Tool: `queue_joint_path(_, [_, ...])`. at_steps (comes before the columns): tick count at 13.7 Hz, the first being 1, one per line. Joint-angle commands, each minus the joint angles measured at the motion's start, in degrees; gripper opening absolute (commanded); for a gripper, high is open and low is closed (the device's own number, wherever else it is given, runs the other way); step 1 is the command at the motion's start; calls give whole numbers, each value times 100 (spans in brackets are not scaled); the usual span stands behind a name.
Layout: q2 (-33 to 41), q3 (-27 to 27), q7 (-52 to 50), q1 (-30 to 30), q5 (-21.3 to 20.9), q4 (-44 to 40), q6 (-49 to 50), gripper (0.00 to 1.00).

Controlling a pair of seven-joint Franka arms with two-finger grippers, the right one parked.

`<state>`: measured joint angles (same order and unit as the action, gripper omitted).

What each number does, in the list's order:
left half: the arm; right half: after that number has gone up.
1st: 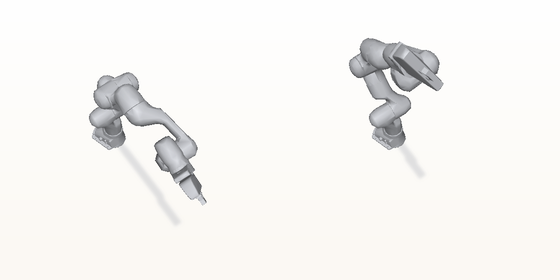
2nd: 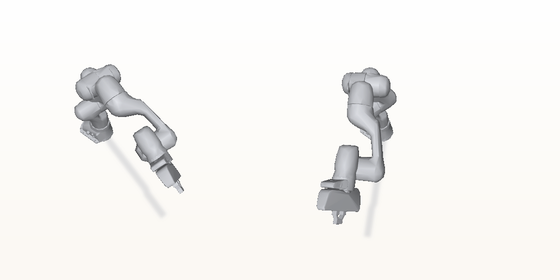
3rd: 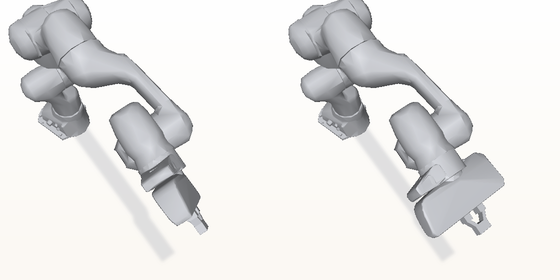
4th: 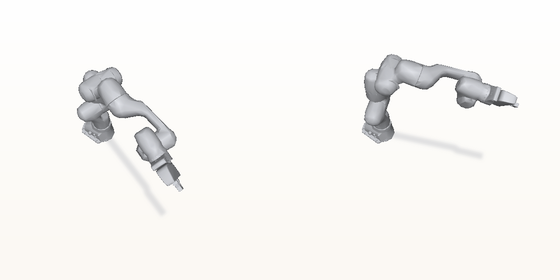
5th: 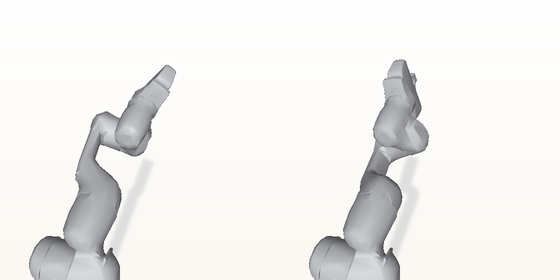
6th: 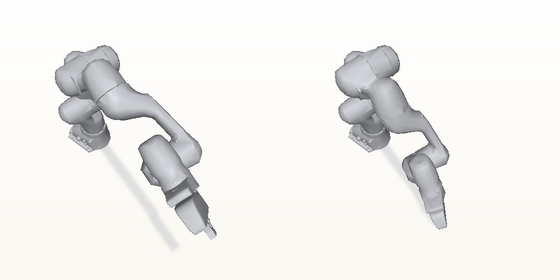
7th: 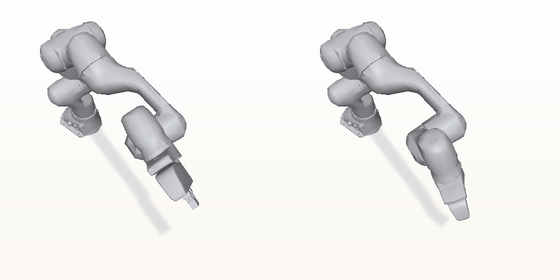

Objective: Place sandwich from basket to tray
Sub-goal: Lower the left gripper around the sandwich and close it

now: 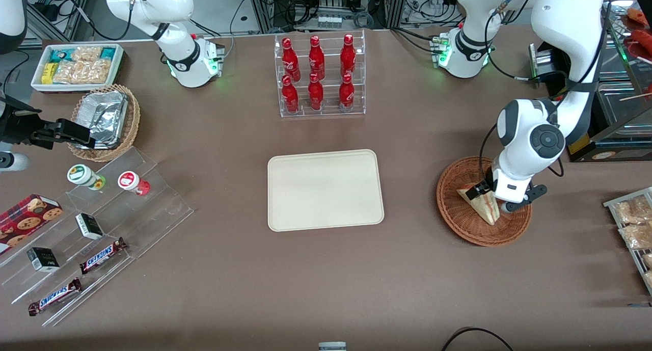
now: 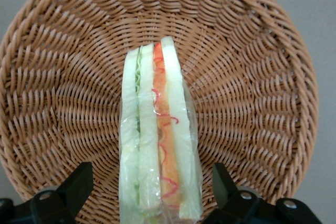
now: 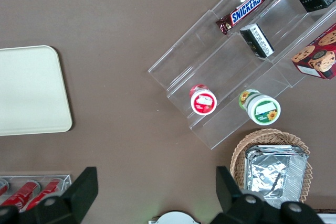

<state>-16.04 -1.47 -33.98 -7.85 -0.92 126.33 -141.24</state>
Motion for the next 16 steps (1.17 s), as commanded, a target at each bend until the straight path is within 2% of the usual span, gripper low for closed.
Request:
queue_joint_path(1, [-57,-38,-161,-103,-84,41,-202,90])
queue_joint_path(3, [-92,-38,-170,-182,-84,23,-203,49])
queue_joint_path(4, [-75,-38,-170,-191,-84,23,-203,33])
queue_joint_path(5, [-48,-47,-161,-182,-84,14,-194,22])
queue_joint_path(10, [434,-38,-126,-200,-93,-82,191,19])
queue_joint_path(14, [760,-29,-152,-533,-93,-967,1815,20])
queue_joint_path(16, [743,-20,-161,-1006,-84,-1495,2493,20])
